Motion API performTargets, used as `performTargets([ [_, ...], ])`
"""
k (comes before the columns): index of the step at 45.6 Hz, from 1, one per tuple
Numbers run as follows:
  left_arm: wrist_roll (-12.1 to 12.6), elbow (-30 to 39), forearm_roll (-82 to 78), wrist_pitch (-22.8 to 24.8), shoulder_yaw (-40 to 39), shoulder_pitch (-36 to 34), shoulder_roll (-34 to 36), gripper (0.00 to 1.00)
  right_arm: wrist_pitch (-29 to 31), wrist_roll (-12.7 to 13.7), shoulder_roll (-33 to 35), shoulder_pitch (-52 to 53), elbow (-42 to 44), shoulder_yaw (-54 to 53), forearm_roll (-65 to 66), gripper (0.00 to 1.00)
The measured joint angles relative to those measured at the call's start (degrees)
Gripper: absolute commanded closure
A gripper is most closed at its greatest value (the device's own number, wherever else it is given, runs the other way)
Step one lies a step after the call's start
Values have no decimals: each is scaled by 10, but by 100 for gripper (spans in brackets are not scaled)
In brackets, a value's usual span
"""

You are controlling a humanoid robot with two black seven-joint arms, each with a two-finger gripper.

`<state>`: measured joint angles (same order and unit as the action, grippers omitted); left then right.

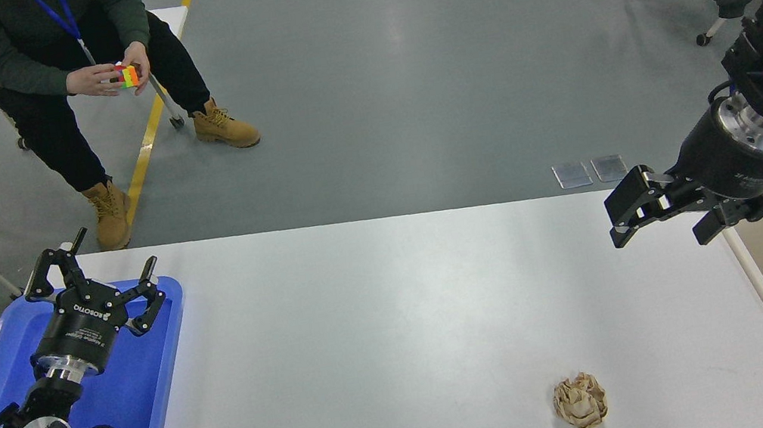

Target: Tidy desktop

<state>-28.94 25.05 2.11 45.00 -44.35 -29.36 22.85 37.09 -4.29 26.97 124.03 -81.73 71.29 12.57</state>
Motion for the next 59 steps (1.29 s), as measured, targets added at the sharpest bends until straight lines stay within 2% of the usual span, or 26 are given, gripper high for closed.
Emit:
performTargets([
  [59,0,0,-1,0,0,0,0,1,2,-1,35,-9,25,-17,0,0],
])
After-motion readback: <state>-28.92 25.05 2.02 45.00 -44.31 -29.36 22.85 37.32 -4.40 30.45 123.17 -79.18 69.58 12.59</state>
